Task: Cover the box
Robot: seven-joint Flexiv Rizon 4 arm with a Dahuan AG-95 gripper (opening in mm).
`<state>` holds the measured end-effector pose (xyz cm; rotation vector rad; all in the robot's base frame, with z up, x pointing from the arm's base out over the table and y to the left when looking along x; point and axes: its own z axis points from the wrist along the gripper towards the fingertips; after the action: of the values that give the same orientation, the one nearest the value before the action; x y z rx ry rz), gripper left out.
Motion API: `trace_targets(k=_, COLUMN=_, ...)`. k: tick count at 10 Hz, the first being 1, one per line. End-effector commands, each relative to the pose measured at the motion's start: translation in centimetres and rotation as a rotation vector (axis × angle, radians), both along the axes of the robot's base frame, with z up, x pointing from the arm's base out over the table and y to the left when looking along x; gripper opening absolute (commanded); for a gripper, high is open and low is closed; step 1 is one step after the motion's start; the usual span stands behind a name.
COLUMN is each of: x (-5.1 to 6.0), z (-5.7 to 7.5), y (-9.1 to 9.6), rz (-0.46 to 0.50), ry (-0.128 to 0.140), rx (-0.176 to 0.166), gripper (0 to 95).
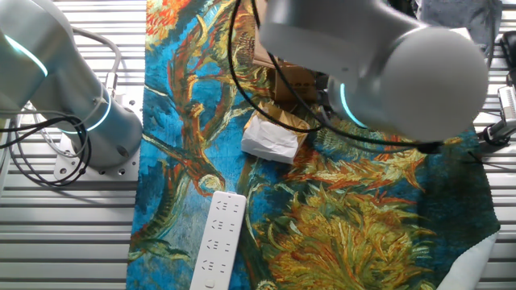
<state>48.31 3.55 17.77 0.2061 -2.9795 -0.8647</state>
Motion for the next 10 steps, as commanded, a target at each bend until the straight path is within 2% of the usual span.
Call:
trace_targets(k=1, x=0.2, z=-0.1, y=1.1, rz=-0.017, ry=0.001, rx=0.0, gripper=0.0)
trace_targets(k=4, x=0.7, z=0.2, y=2.3, rz=-0.034, ry=0.011, rx=0.006, gripper=0.0)
trace_targets(k=10, x=0.9, z=0.1, y=2.5, rz=-0.013, ry=0.017, rx=0.008, gripper=0.0)
